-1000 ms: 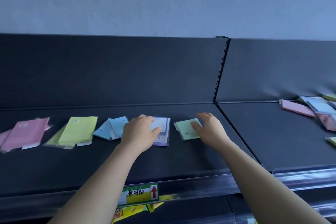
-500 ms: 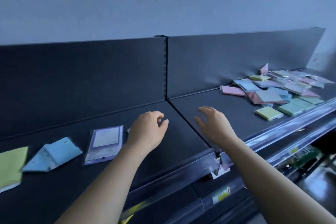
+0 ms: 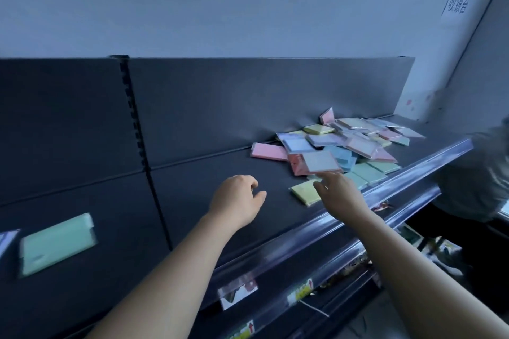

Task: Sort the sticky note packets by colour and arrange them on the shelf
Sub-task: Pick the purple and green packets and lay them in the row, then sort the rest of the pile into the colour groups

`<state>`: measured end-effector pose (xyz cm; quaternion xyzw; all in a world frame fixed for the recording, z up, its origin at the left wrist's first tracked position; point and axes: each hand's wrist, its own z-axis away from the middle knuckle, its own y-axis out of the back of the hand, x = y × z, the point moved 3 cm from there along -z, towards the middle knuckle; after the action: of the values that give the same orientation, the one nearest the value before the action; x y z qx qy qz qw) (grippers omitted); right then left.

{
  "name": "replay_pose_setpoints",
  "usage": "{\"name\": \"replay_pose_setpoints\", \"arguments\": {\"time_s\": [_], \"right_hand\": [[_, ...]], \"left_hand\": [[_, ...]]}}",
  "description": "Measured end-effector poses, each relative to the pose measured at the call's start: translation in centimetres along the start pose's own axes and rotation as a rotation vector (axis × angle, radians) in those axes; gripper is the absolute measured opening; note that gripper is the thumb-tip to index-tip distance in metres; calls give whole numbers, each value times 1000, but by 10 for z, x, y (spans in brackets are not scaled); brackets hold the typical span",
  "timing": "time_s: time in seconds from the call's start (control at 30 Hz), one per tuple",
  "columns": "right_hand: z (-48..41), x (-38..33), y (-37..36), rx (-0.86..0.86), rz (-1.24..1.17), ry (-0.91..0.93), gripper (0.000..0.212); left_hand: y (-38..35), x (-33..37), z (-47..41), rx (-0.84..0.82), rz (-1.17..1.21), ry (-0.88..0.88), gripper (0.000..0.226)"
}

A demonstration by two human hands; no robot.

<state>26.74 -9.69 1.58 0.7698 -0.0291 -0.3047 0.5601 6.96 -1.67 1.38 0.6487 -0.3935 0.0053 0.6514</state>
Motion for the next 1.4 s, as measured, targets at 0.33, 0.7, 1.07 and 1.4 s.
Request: {"name": "replay_pose_setpoints", "arguments": {"time_s": [0.33,0.7,1.07,1.4], "right_hand": [[-79,60,5,-169,131,177,33],[-117,47,-23,-234,184,280,48],[-117,11,-39,-242,166,143,92],[-88,-72,-42,-145,-351,267,40]], "left_hand": [[-78,71,-62,-204,-168,125,68],[-51,20,-70,-118,-76,296,50],[-24,-9,-52,37,75,372,41],[23,-62,2,320,170,434,33]]}}
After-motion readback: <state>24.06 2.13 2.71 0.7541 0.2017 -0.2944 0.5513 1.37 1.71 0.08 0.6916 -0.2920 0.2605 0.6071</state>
